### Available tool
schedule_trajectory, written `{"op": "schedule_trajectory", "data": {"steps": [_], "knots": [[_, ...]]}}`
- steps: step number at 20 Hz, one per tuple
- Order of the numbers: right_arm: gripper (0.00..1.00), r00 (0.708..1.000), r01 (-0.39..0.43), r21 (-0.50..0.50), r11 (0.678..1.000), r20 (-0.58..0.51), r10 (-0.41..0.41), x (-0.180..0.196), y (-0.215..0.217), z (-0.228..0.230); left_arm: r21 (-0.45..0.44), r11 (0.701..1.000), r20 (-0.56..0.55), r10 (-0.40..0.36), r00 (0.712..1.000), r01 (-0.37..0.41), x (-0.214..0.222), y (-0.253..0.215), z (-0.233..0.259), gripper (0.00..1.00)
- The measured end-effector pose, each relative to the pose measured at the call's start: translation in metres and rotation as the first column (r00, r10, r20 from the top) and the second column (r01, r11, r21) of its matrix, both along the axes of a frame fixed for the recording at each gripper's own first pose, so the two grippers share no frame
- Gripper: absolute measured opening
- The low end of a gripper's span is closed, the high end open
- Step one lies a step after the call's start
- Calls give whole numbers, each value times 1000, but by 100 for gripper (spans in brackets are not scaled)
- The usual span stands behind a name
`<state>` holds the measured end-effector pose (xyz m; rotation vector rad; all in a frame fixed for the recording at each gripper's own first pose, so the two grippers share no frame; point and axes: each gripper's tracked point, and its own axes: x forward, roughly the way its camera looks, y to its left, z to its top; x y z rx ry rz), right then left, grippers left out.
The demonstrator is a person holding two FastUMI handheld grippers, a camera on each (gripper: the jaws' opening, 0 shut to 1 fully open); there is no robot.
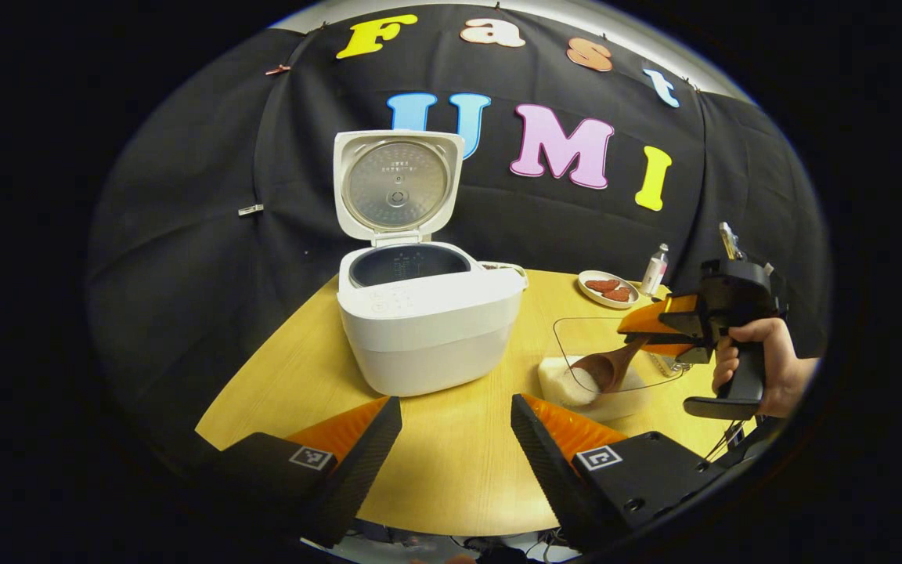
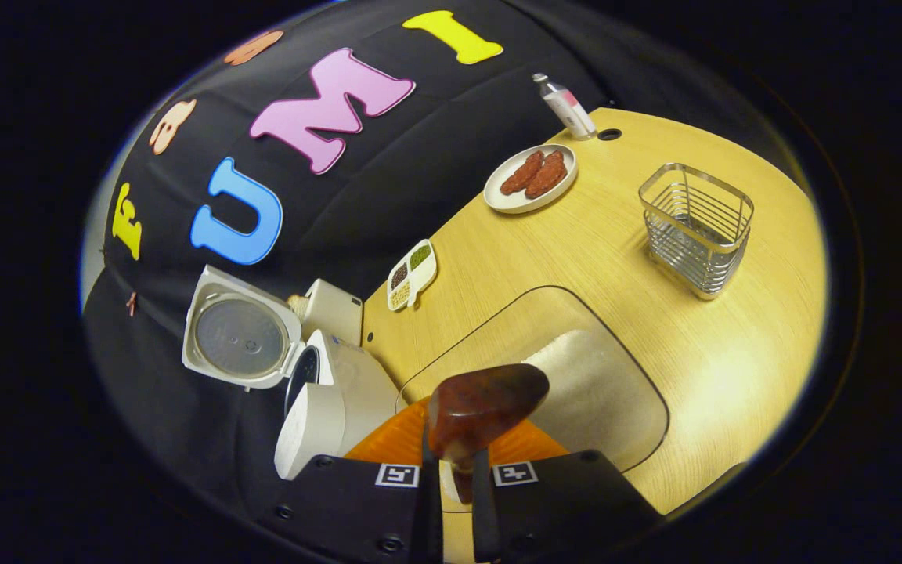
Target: Close the left gripper, press the button to open the rice cooker; take a wooden spoon from the chopstick holder with the right hand, scoop a spoonful of rice and pour it into the rice cooker, then put the wooden spoon back into the chopstick holder.
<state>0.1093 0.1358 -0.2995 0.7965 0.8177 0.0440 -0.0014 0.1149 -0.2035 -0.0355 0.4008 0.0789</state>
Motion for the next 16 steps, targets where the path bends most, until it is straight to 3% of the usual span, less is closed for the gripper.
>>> {"op": "schedule_trajectory", "data": {"steps": [8, 16], "knots": [[19, 986, 165, 144, 976, -9, -165, 24, -43, 44, -14, 999, 14, 38, 999, -37, -7, 10, 3, 97], [19, 977, 203, 285, 937, 2, -212, 52, -31, 100, -26, 999, 23, 34, 999, -34, -7, 12, 2, 97]]}}
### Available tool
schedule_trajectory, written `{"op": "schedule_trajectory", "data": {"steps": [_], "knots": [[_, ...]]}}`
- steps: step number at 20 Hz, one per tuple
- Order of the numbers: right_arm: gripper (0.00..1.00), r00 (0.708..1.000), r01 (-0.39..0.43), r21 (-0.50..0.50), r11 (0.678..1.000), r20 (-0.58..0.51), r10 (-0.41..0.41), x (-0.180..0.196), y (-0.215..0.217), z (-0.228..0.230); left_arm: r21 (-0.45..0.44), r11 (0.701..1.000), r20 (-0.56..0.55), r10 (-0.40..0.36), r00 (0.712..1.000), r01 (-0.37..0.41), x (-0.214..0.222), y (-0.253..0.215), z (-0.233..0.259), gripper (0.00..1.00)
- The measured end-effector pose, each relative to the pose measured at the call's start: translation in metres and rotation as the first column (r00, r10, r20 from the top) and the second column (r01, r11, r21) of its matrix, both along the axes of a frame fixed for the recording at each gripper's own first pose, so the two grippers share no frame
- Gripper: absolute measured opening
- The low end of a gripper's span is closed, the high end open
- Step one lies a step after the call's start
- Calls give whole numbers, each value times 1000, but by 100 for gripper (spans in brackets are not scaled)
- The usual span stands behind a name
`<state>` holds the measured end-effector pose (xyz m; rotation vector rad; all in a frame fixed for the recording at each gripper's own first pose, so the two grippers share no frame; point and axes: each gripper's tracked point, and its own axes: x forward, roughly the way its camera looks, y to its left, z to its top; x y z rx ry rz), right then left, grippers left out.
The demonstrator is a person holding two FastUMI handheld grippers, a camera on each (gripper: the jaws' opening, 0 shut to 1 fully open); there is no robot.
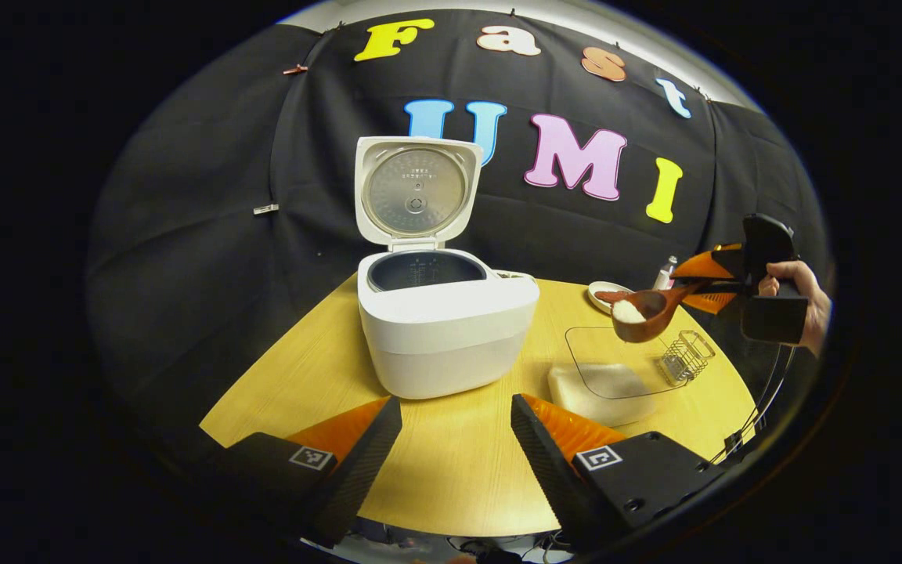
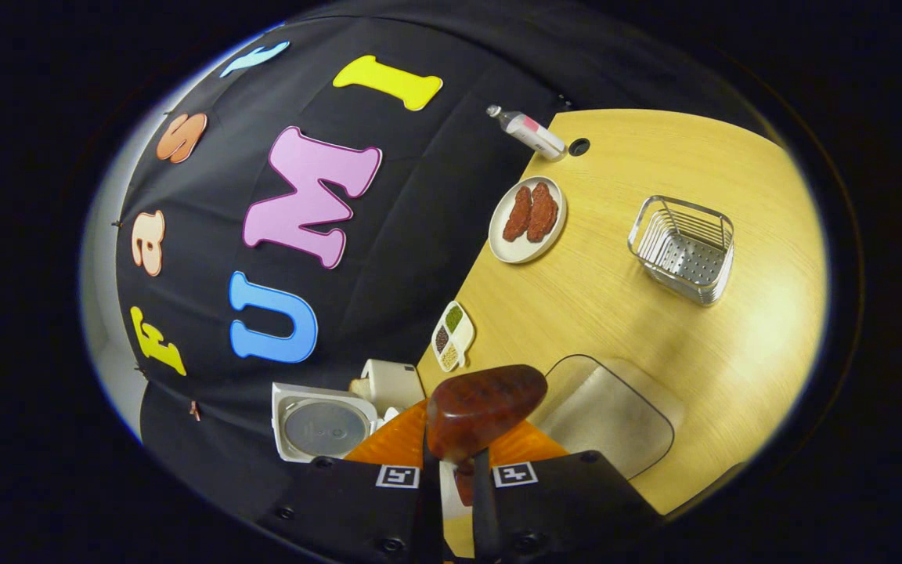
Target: Close the left gripper, press the button to open the rice cooker; take a wooden spoon from the chopstick holder with the right hand, scoop a spoonful of rice and pour it into the rice cooker, then put the wooden spoon back into the chopstick holder.
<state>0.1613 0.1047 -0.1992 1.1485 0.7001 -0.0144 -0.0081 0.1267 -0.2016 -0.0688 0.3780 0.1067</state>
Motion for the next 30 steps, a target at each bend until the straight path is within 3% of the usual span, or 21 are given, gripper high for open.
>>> {"op": "schedule_trajectory", "data": {"steps": [10, 18, 22, 26, 30], "knots": [[19, 997, -57, 110, 992, 53, 51, 50, 88, 48, -38, 997, 12, 72, 997, -72, -16, 26, 3, 96], [19, 981, -170, 84, 982, 111, 161, 81, 185, 63, -47, 992, 33, 123, 992, -121, -14, 62, 12, 98], [19, 962, -227, -29, 973, 149, 229, 92, 226, 50, -40, 988, 41, 152, 988, -150, -13, 82, 15, 96], [19, 932, -276, -173, 945, 192, 307, 104, 261, 29, -81, 982, 32, 173, 984, -170, -14, 88, 9, 96], [19, 875, -325, -352, 878, 240, 420, 121, 297, 18, -144, 976, -9, 167, 986, -166, -15, 81, -6, 96]]}}
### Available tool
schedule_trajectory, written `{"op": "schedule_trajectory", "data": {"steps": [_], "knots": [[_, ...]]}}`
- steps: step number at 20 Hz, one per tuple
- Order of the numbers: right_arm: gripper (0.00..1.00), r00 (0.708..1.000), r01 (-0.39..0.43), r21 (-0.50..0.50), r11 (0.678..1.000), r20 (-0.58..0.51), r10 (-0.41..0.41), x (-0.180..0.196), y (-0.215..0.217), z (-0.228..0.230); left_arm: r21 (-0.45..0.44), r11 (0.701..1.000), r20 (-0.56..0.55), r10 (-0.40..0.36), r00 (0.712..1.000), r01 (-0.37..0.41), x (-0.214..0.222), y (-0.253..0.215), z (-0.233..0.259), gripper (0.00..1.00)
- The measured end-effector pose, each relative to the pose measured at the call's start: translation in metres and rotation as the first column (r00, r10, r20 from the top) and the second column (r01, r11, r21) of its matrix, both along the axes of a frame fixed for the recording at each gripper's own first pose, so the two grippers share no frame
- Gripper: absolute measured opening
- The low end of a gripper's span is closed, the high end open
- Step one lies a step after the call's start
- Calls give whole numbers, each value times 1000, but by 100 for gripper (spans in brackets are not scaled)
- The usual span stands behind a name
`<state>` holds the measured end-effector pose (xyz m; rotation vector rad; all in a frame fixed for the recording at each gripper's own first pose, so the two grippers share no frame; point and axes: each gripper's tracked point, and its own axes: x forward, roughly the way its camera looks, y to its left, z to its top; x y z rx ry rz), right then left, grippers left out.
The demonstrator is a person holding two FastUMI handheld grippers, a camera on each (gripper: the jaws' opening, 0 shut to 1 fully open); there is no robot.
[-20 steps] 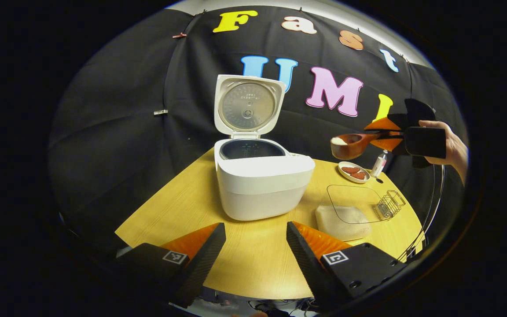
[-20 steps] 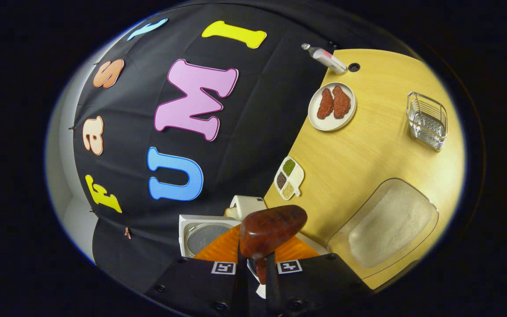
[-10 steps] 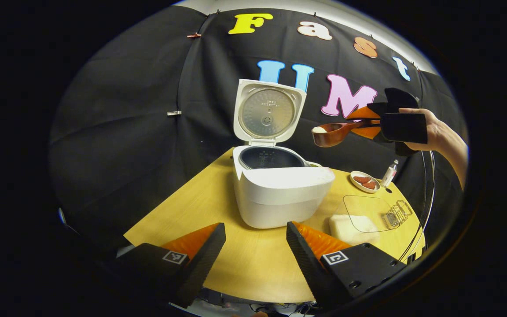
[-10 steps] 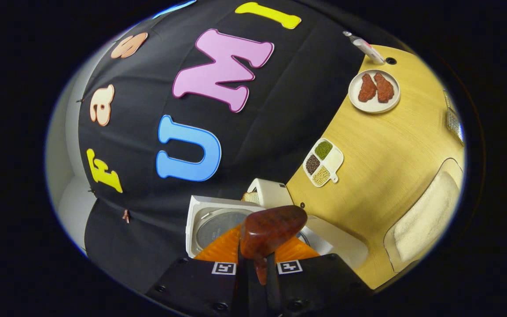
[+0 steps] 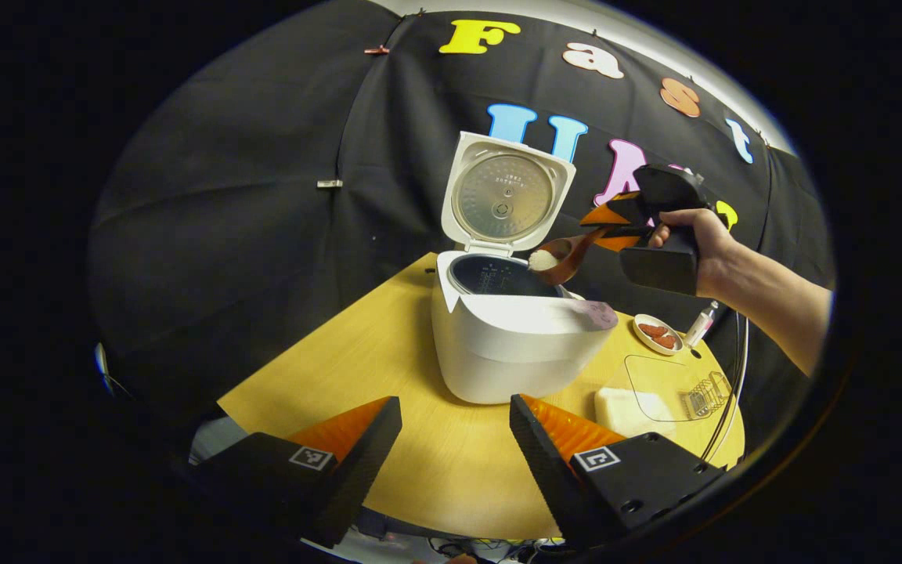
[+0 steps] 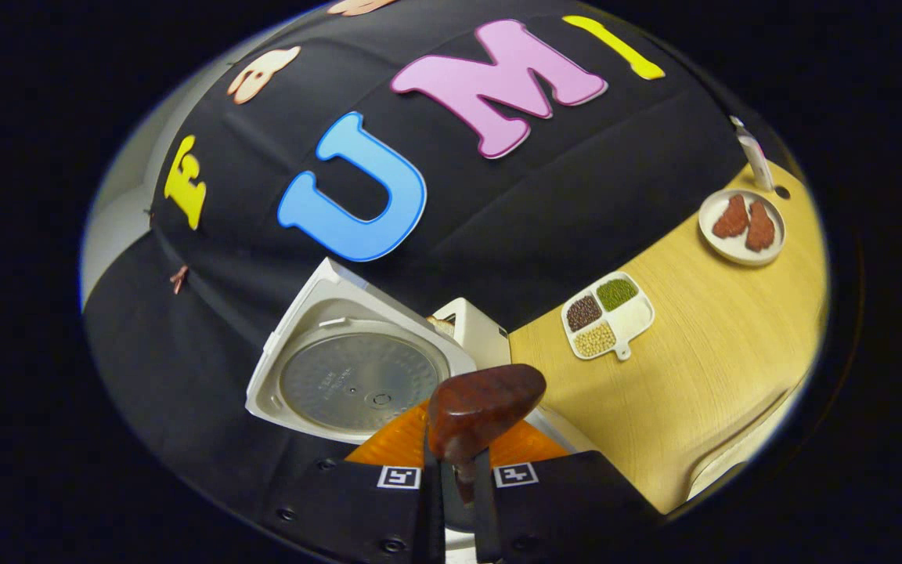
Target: Close the left gripper, press the button to open the rice cooker; take a wooden spoon from the chopstick holder with the right hand, scoop a spoonful of rice and pour it into the rice cooker, then put the wooden spoon back into the chopstick holder.
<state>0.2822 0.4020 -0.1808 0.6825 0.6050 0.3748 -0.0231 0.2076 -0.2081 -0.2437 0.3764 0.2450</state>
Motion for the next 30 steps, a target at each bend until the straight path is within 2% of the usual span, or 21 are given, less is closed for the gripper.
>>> {"op": "schedule_trajectory", "data": {"steps": [3, 5, 9, 13, 16, 19, 24, 26, 28, 30], "knots": [[19, 990, -76, -100, 992, 108, 87, 2, 28, 8, -5, 1000, 12, 3, 1000, -3, 2, 2, 5, 96], [19, 973, -121, -190, 974, 171, 154, 2, 42, 9, -7, 1000, 27, 2, 1000, -2, 5, 3, 11, 96], [19, 928, -181, -311, 933, 259, 267, -2, 68, 10, 49, 999, 44, -10, 999, 8, 9, 11, 21, 96], [19, 877, -229, -380, 896, 319, 359, -6, 89, 12, 72, 997, 57, -19, 998, 15, 13, 17, 30, 96], [19, 826, -231, -462, 856, 372, 424, -7, 98, 16, 56, 998, 62, -9, 998, 5, 12, 17, 29, 98], [18, 757, -239, -548, 801, 411, 507, -16, 111, 19, 43, 999, 60, -1, 998, -2, 9, 16, 27, 98], [19, 659, -249, -633, 733, 444, 607, -34, 131, 18, 44, 999, 56, 5, 998, -8, 9, 18, 24, 96], [14, 611, -230, -670, 706, 466, 641, -38, 137, 19, 38, 999, 44, 16, 999, -18, 9, 20, 23, 96], [18, 563, -201, -710, 675, 480, 673, -43, 138, 21, 37, 999, 57, 24, 998, -26, 8, 20, 28, 96], [19, 537, -206, -728, 654, 475, 697, -51, 137, 17, 62, 998, 61, 24, 998, -28, 8, 19, 30, 96]]}}
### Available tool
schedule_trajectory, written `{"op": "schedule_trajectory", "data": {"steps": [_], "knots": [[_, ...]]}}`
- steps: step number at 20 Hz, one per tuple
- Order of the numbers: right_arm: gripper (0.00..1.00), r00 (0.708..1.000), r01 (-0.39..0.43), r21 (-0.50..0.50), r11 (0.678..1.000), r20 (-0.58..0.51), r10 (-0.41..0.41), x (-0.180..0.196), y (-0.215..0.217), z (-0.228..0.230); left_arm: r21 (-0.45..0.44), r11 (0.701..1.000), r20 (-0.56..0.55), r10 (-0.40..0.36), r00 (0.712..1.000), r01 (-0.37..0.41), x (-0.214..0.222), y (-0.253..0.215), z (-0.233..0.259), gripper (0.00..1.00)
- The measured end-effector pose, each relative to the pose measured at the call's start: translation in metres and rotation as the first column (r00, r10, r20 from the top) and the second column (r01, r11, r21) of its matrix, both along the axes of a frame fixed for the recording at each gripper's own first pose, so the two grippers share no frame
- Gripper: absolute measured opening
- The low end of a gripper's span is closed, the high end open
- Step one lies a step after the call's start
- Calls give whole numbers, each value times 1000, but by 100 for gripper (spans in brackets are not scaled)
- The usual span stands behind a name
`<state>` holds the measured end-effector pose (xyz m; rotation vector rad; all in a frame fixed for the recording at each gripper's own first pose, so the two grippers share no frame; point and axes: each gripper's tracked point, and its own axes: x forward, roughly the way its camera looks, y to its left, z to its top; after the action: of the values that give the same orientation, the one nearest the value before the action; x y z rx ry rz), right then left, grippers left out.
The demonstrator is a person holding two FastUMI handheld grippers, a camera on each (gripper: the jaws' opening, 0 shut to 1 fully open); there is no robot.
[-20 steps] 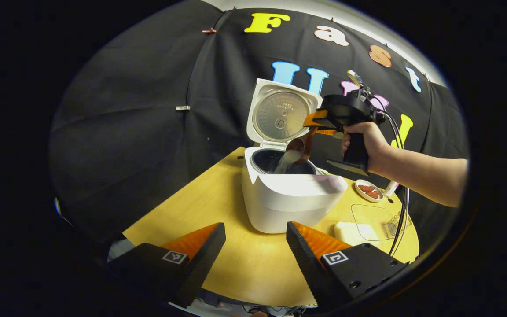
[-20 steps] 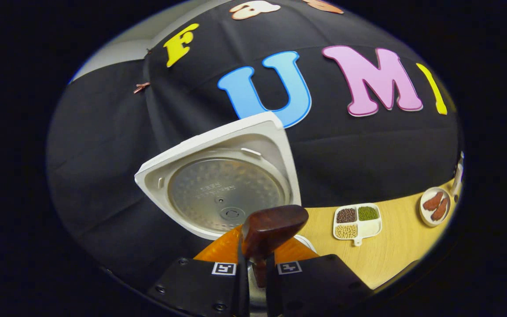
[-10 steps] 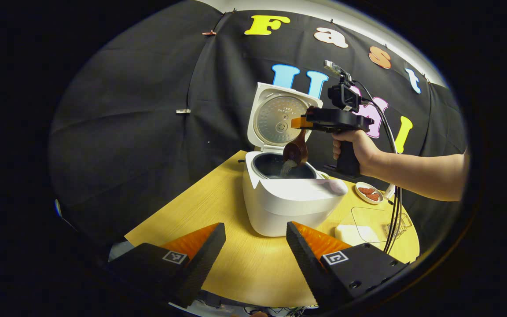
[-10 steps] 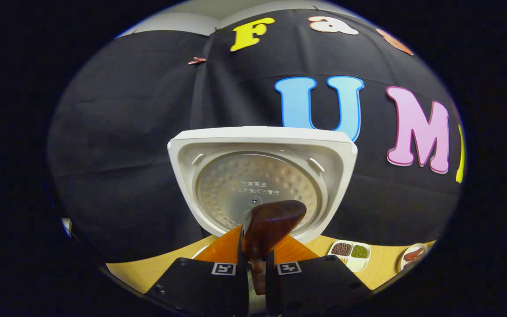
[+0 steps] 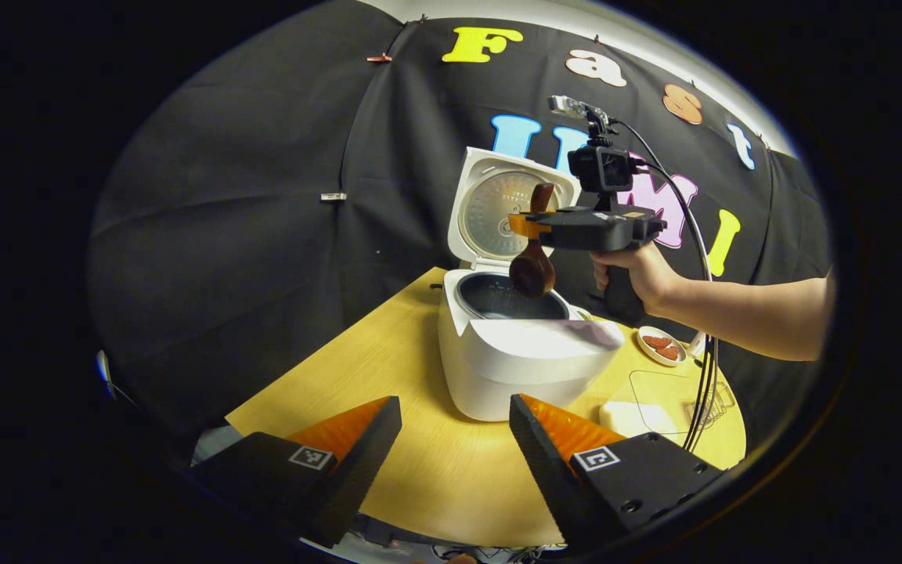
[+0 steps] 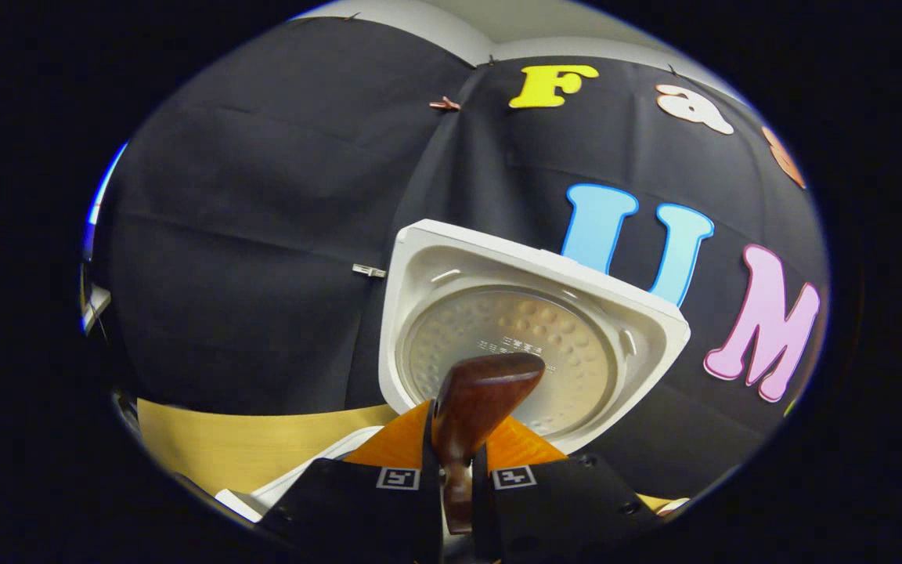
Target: Close the left gripper, press the button to open the rice cooker; take a wooden spoon from the chopstick holder with the right hand, scoop a spoonful of rice and pour it into the rice cooker, then put the wooden spoon back into the chopstick holder.
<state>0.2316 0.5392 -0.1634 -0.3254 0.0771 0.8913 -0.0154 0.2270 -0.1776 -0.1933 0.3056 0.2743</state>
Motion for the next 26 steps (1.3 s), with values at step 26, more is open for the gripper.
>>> {"op": "schedule_trajectory", "data": {"steps": [26], "knots": [[19, 782, 604, 284, 745, -394, -484, 43, -437, 84, 82, 978, 43, -195, 980, 191, 47, -140, 48, 96]]}}
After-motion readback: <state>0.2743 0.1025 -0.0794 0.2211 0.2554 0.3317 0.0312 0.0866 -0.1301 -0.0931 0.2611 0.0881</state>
